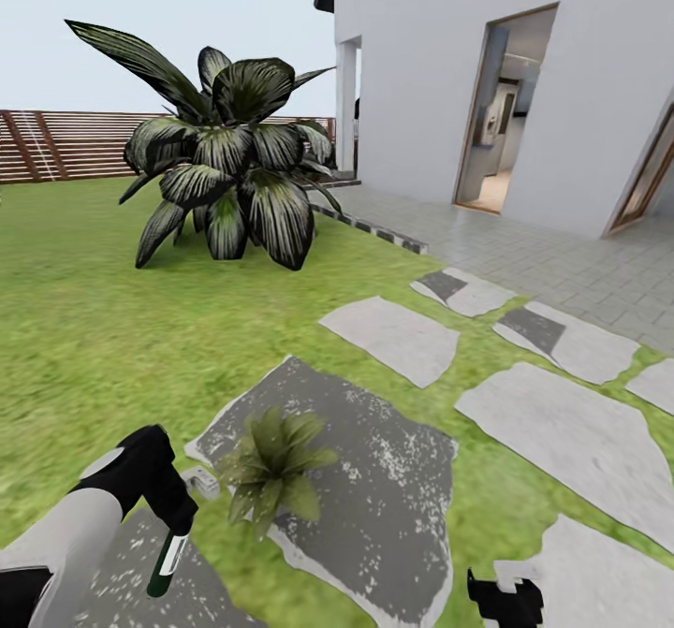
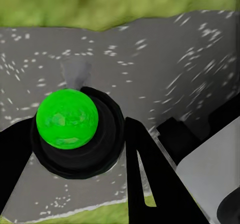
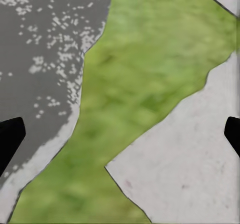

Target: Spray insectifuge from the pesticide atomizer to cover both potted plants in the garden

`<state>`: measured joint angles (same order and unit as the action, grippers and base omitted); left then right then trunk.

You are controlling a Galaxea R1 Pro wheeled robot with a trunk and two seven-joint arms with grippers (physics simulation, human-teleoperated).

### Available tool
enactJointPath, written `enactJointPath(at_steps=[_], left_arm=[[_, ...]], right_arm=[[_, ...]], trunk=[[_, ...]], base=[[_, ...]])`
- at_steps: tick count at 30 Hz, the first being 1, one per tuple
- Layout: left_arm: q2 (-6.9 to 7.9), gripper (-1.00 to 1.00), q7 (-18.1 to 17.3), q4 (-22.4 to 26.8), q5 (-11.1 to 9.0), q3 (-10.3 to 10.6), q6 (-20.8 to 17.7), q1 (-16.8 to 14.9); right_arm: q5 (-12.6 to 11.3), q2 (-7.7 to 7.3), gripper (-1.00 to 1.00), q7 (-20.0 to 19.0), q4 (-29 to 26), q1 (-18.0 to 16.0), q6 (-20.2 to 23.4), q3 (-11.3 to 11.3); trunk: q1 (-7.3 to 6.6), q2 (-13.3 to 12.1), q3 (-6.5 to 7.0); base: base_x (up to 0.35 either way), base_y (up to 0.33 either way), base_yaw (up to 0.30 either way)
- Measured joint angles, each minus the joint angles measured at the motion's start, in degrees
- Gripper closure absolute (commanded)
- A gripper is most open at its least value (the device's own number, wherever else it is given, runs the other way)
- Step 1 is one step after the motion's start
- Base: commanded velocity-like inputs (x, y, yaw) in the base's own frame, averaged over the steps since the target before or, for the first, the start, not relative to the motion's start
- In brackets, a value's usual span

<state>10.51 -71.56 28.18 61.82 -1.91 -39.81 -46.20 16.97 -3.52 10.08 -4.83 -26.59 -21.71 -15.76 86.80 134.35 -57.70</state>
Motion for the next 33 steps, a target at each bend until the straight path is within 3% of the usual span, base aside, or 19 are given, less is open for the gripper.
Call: enactJointPath(at_steps=[11, 33], left_arm=[[0.02, 1.00, -0.01, 0.06, -0.01, -0.15, 0.00, -0.34], [0.00, 1.00, 0.10, 0.06, -0.01, -0.16, -0.36, -0.43]], right_arm=[[0.00, 0.09, -1.00, 0.01, 0.10, -0.01, 0.00, 0.06], [0.00, 0.09, -1.00, 0.02, 0.10, -0.01, 0.00, 0.06]], trunk=[[0.01, 0.00, 0.00], [0.02, 0.00, 0.00]], base=[[0.163, -0.239, 0.250], [-0.002, -0.262, 0.275]])
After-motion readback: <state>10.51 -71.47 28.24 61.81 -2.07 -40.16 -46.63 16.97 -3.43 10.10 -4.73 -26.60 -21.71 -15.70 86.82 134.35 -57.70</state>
